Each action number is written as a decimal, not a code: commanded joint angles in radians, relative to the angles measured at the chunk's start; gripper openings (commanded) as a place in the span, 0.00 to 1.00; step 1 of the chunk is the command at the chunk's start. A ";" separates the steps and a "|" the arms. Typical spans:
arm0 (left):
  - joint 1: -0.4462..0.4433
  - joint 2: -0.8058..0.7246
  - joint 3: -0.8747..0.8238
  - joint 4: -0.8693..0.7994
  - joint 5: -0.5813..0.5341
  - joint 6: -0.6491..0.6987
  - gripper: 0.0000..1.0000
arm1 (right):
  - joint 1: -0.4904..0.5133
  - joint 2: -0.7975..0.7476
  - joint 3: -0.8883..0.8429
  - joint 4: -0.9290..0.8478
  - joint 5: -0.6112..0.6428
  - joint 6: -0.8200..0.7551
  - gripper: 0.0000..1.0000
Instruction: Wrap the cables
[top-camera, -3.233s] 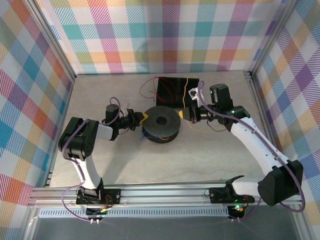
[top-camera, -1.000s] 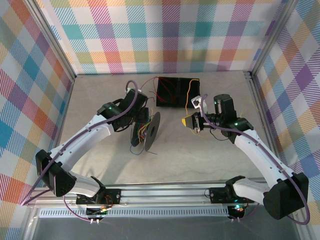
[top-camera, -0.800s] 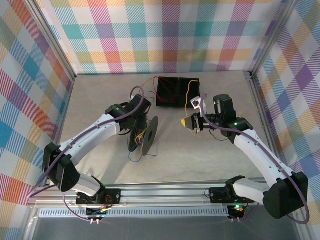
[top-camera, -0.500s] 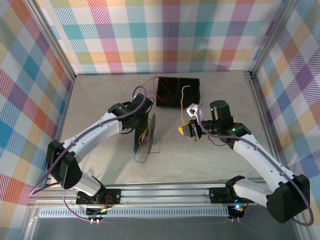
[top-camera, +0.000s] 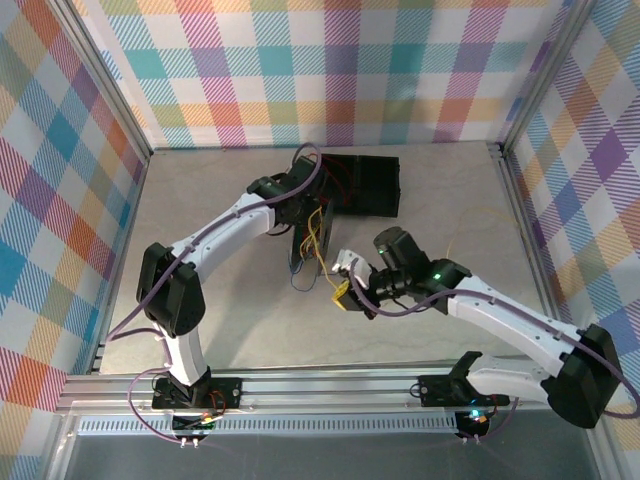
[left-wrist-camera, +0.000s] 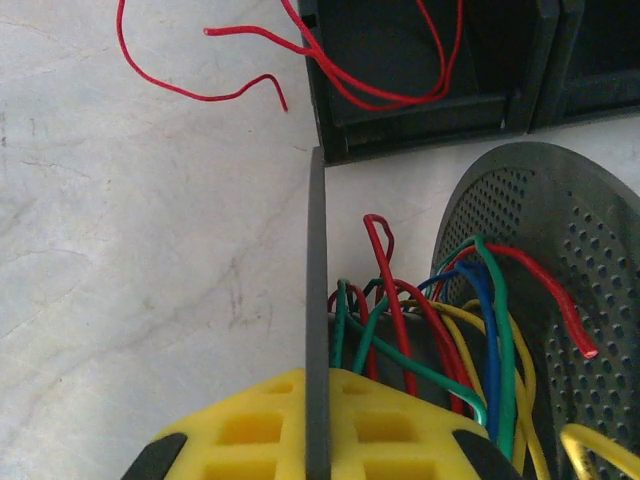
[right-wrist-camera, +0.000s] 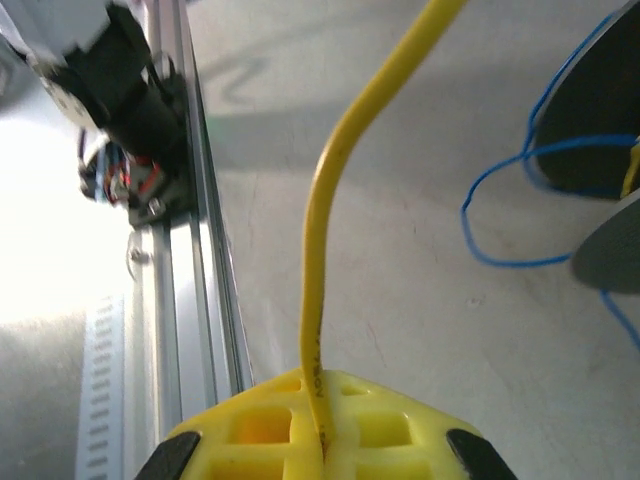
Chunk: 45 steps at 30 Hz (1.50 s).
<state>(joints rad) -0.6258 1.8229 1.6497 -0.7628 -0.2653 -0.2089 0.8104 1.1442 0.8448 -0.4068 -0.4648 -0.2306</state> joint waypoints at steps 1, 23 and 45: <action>0.022 0.007 0.049 -0.008 0.041 0.052 0.10 | 0.024 0.035 0.000 -0.075 0.092 -0.064 0.00; 0.087 -0.073 0.038 0.000 0.171 0.006 0.34 | 0.036 0.217 0.088 -0.128 0.129 -0.093 0.00; 0.135 -0.287 -0.155 -0.053 0.292 -0.027 0.98 | 0.030 0.321 0.186 -0.127 0.187 -0.130 0.00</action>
<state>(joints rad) -0.5129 1.5471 1.5227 -0.7666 -0.0383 -0.2237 0.8391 1.4479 0.9886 -0.5186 -0.2687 -0.3233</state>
